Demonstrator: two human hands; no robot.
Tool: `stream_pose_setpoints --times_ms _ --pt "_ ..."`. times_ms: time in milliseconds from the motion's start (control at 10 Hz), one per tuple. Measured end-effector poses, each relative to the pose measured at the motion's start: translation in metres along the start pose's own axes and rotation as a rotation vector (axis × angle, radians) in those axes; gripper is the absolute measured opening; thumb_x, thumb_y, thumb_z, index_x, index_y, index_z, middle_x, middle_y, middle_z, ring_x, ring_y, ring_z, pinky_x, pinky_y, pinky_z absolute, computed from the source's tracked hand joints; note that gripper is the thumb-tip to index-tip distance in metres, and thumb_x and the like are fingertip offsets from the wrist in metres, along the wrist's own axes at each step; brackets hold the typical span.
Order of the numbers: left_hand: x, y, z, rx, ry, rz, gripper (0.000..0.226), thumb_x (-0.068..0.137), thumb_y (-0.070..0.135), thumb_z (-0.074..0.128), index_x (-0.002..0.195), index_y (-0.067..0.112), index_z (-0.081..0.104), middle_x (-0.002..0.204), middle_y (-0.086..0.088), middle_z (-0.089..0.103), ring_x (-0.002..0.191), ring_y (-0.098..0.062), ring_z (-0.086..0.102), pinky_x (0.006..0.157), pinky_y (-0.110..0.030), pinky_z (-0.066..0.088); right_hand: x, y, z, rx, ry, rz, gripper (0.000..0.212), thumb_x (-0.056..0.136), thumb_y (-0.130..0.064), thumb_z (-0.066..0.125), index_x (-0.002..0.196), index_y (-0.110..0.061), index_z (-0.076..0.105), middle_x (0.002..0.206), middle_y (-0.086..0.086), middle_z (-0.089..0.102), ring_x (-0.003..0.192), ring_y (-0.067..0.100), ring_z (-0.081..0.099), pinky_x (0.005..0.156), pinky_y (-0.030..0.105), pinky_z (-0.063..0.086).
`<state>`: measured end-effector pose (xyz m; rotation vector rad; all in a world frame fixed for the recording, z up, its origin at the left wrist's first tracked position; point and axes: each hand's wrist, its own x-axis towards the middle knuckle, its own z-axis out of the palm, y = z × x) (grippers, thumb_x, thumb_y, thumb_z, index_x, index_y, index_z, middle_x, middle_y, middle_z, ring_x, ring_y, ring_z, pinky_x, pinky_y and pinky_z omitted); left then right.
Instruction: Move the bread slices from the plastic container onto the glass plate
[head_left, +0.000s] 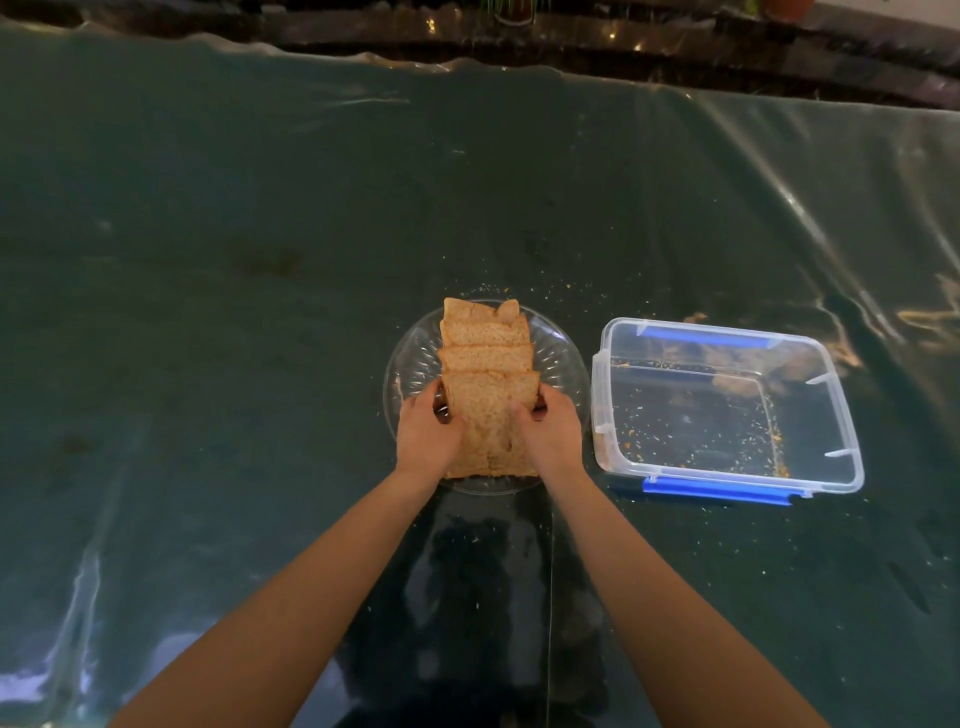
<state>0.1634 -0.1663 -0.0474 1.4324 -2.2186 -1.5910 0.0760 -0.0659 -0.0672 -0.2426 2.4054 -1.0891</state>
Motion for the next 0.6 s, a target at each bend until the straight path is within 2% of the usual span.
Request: stream_pose_setpoints --times_ms 300,400,500,600 --pt "-0.003 -0.002 -0.001 -0.025 -0.010 -0.003 0.038 0.084 0.017 0.058 0.122 0.016 0.058 0.123 -0.010 0.062 0.104 -0.023 0.064 0.091 -0.040 0.055 -0.005 -0.002 -0.003 0.027 -0.018 0.032 0.033 0.087 -0.019 0.058 0.117 -0.005 0.058 0.117 0.013 0.062 0.107 0.026 0.059 0.100 0.043 0.049" --pt "-0.001 -0.002 -0.001 -0.002 -0.019 0.001 0.036 0.083 0.016 0.058 0.120 0.016 0.059 0.120 -0.009 0.065 0.103 -0.022 0.064 0.081 -0.031 0.053 -0.005 -0.003 -0.004 0.010 -0.034 0.026 0.033 0.087 -0.019 0.057 0.116 -0.004 0.058 0.117 0.015 0.061 0.108 0.028 0.058 0.100 0.044 0.048" --pt "-0.002 0.005 -0.006 0.043 -0.031 -0.029 0.044 0.080 0.018 0.057 0.124 0.013 0.055 0.125 -0.014 0.059 0.113 -0.030 0.058 0.093 -0.046 0.052 -0.007 -0.010 -0.010 -0.056 -0.056 0.019 0.045 0.087 -0.022 0.059 0.127 -0.005 0.050 0.128 0.016 0.055 0.119 0.030 0.052 0.105 0.045 0.044" --pt "-0.002 0.008 -0.009 0.147 0.000 -0.017 0.061 0.082 0.023 0.056 0.140 0.013 0.039 0.141 -0.016 0.044 0.132 -0.035 0.042 0.107 -0.050 0.040 -0.011 -0.013 -0.015 -0.132 -0.035 -0.013 0.062 0.086 -0.025 0.061 0.139 -0.009 0.034 0.140 0.016 0.043 0.130 0.031 0.040 0.109 0.044 0.037"
